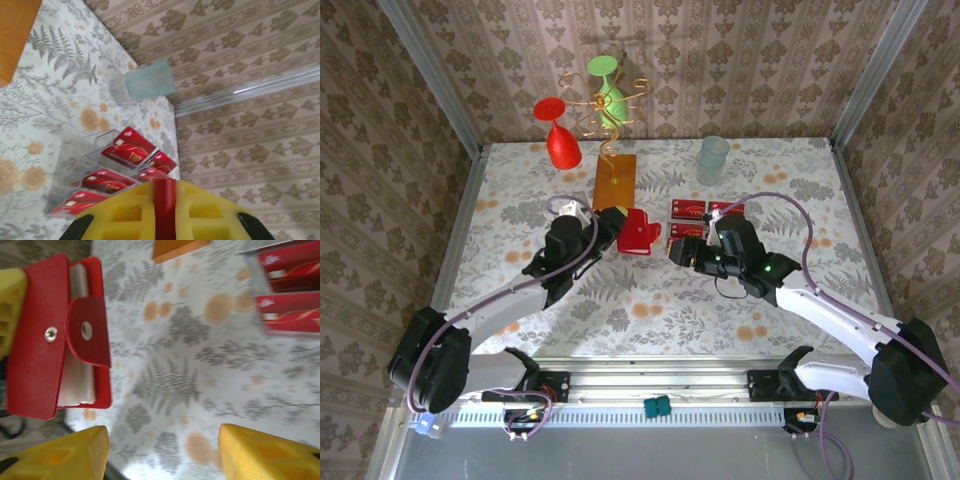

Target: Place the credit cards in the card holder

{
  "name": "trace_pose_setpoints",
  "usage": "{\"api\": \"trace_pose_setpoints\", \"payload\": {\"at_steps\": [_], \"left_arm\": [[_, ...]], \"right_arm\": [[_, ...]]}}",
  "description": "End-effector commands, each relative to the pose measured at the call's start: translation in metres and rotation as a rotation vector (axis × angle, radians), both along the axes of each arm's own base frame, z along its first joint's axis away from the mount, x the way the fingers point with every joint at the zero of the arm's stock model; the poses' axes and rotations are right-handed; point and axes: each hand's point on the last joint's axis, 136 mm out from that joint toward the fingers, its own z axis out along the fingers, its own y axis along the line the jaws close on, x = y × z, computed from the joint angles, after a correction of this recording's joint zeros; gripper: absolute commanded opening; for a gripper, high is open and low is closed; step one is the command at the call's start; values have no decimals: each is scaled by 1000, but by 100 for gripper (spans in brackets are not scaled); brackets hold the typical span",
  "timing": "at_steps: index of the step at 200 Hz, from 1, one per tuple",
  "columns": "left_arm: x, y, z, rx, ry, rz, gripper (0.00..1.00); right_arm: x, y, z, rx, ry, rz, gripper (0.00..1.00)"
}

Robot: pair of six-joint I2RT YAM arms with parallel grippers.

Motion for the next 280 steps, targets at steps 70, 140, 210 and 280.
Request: {"api": "trace_pose_setpoints", "payload": {"at_steps": [70,140,210,280], "left_arm": [[6,9,64,-238,-80,66,0],[5,7,65,-247,-84,61,0],[7,3,60,-241,-80,49,0],[8,-2,62,-248,-84,36,0]], "right_arm": [[41,49,81,409,-78,32,54],[72,44,59,447,-34,-45,43],[71,52,50,493,-2,12,41],[68,55,40,534,28,29,30]]}}
